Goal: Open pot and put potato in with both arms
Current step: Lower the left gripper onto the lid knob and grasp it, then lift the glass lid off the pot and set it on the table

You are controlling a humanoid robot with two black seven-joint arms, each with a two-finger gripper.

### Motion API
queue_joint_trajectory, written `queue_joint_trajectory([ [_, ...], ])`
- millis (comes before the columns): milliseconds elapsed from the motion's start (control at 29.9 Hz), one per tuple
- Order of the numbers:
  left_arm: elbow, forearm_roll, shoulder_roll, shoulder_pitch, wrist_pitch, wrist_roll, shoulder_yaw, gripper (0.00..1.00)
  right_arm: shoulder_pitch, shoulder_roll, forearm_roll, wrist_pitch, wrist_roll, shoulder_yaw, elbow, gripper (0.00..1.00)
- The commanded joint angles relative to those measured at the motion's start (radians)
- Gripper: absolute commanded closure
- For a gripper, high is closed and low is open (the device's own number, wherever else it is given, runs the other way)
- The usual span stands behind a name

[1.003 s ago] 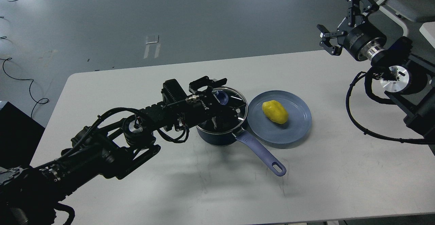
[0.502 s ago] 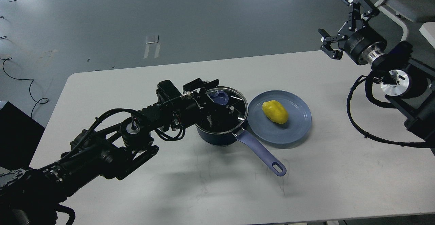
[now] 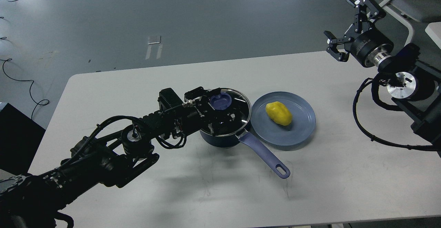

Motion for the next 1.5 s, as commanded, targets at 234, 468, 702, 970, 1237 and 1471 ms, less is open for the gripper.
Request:
queue_joint_trajectory([
  [234, 0.0, -0.054, 0.007, 0.006, 0.013, 0.0, -0.005, 0.64, 0.0, -0.003, -0.002, 0.0, 0.0, -0.002, -0.002, 0.0],
  [468, -0.018, -0.186, 0.031, -0.032, 0.036, -0.009, -0.009, 0.64, 0.001, -0.003, 0.0, 0.0, 0.0, -0.002, 0.0, 0.0],
  [702, -0.066, -0.265, 0.132, -0.114, 0.053, -0.009, -0.008, 0.64, 0.009, -0.003, -0.002, 0.003, 0.0, -0.008, 0.003, 0.0],
  [970, -0.051, -0.268, 0.343, -0.068, 0.1, -0.014, 0.006, 0.64, 0.015, -0.002, -0.002, 0.003, 0.0, -0.014, 0.003, 0.0],
  [1237, -0.008, -0.268, 0.384, 0.121, 0.218, -0.049, 0.011, 0.64, 0.015, 0.001, -0.003, 0.003, 0.0, -0.02, 0.001, 0.0],
  [1471, 0.113, -0.269, 0.351, 0.213, 0.218, -0.052, 0.017, 0.64, 0.015, 0.003, -0.003, 0.003, 0.0, -0.021, 0.003, 0.0],
])
